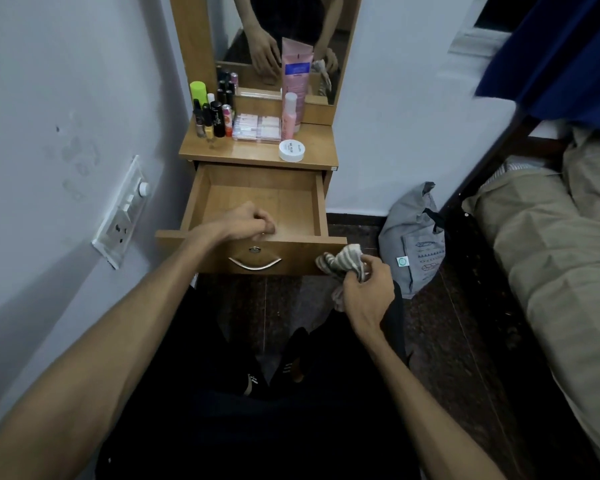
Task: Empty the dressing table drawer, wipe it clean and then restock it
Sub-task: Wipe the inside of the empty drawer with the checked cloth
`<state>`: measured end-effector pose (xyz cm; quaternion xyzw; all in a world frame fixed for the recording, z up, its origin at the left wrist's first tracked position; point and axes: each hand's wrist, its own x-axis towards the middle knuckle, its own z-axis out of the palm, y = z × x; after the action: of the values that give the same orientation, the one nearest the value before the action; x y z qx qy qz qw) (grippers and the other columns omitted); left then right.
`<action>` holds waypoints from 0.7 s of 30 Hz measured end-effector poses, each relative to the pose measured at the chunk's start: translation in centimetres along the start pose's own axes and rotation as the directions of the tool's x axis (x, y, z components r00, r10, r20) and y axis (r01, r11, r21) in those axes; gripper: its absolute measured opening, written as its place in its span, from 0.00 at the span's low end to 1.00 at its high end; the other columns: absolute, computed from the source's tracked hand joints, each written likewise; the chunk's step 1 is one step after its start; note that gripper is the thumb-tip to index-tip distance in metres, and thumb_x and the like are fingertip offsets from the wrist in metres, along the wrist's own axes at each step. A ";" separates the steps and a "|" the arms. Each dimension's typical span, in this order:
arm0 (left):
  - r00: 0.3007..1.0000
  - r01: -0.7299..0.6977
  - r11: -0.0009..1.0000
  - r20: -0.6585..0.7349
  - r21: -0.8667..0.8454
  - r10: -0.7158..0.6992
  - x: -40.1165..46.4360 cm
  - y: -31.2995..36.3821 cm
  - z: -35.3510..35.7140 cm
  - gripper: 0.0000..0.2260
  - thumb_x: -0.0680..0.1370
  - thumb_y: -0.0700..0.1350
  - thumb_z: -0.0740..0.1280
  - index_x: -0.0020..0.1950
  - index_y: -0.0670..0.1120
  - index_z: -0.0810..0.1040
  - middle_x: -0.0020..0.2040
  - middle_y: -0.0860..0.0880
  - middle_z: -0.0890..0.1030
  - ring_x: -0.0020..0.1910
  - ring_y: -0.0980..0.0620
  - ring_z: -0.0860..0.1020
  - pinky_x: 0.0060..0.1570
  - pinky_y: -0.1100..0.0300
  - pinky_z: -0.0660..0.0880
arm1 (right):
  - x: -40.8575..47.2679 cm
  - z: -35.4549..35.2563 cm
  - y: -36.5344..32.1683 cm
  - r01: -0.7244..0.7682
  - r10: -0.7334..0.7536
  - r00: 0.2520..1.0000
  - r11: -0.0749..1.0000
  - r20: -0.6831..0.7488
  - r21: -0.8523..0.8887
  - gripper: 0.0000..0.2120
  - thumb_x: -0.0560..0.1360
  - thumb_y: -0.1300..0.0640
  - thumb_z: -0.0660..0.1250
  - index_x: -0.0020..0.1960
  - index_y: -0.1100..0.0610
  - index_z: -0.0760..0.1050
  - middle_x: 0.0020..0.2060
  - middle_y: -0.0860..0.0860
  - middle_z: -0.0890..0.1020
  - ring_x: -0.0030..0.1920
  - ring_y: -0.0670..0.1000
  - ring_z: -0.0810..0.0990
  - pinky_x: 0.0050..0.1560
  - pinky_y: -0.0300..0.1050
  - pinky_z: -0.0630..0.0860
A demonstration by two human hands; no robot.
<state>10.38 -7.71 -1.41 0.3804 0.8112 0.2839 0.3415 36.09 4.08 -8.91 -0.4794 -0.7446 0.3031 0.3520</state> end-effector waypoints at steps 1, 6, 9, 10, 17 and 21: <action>1.000 -0.007 1.000 0.025 0.010 0.007 0.3 0.6 0.5 0.06 0.80 0.45 0.68 0.49 0.51 0.85 0.55 0.47 0.85 0.54 0.54 0.79 0.57 0.57 0.73 | -0.2 0.2 -0.3 -0.130 0.134 0.990 0.988 -0.040 0.088 0.15 0.71 0.61 0.70 0.56 0.50 0.78 0.48 0.47 0.79 0.46 0.46 0.77 0.49 0.40 0.69; 0.997 0.039 0.999 0.068 0.010 -0.039 0.8 0.4 1.1 0.08 0.80 0.45 0.67 0.50 0.48 0.87 0.52 0.51 0.84 0.52 0.55 0.79 0.54 0.60 0.71 | -0.8 3.4 -1.7 -0.572 0.576 0.813 0.758 0.090 0.313 0.17 0.71 0.66 0.69 0.58 0.56 0.76 0.53 0.53 0.82 0.54 0.55 0.81 0.57 0.44 0.75; 0.996 0.075 0.996 0.043 -0.044 -0.073 0.1 -1.0 0.5 0.07 0.80 0.43 0.68 0.49 0.46 0.86 0.47 0.56 0.83 0.50 0.59 0.77 0.58 0.60 0.68 | -2.0 5.7 -2.9 -0.590 0.575 0.804 0.738 0.152 0.327 0.18 0.72 0.65 0.69 0.60 0.56 0.74 0.52 0.53 0.81 0.52 0.55 0.81 0.52 0.41 0.71; 0.996 0.082 0.995 0.029 -0.059 -0.081 -0.1 -1.4 0.3 0.07 0.80 0.43 0.68 0.49 0.45 0.86 0.47 0.56 0.83 0.49 0.59 0.77 0.58 0.60 0.68 | -2.7 6.6 -3.5 -0.584 0.563 0.809 0.740 0.168 0.335 0.18 0.72 0.65 0.70 0.61 0.56 0.73 0.52 0.53 0.81 0.52 0.55 0.81 0.52 0.41 0.71; 0.997 0.061 0.996 -0.037 -0.063 -0.064 -1.1 -3.7 -1.3 0.06 0.79 0.43 0.70 0.48 0.47 0.87 0.49 0.53 0.85 0.55 0.55 0.79 0.61 0.59 0.70 | -8.6 12.2 -9.3 -0.395 0.360 0.918 0.857 0.164 0.330 0.13 0.72 0.63 0.70 0.53 0.54 0.71 0.51 0.51 0.79 0.53 0.55 0.79 0.54 0.45 0.71; 0.996 0.066 0.997 -0.053 -0.041 -0.068 -1.4 -4.8 -2.2 0.05 0.78 0.46 0.71 0.46 0.51 0.87 0.53 0.50 0.86 0.58 0.52 0.78 0.65 0.53 0.71 | -10.0 13.3 -11.4 -0.307 0.274 0.949 0.914 0.155 0.265 0.15 0.73 0.60 0.70 0.58 0.57 0.74 0.55 0.51 0.78 0.57 0.55 0.78 0.58 0.49 0.72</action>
<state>7.31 -11.88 -3.03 0.3384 0.8267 0.2983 0.3362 22.51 -10.80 -9.82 -0.5108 -0.6323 0.4833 0.3250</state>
